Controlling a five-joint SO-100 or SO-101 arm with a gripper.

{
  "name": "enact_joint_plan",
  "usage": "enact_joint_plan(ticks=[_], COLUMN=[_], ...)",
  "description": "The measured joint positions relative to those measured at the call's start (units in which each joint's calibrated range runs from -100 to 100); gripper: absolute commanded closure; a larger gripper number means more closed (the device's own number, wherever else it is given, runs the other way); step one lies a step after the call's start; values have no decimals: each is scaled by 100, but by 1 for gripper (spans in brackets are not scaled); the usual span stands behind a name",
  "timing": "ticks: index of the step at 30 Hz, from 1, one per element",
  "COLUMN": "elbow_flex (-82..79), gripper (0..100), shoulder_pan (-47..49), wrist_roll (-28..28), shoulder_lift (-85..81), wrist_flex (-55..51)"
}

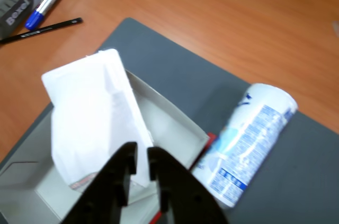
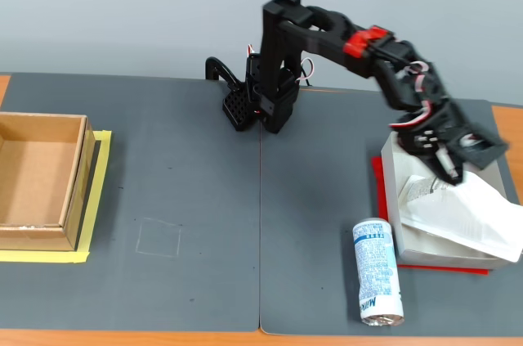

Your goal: Pick the sandwich and put it in the gray box

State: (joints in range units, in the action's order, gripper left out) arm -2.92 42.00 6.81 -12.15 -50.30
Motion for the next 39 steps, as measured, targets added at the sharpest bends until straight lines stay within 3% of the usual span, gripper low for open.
enact_joint_plan(ticks=[24,39], elbow_flex=[-5559,-8154], gripper=[98,98], shoulder_pan=[-2926,-3478], wrist_roll=[0,-107], shoulder_lift=[-5302,-7341], wrist_flex=[0,0])
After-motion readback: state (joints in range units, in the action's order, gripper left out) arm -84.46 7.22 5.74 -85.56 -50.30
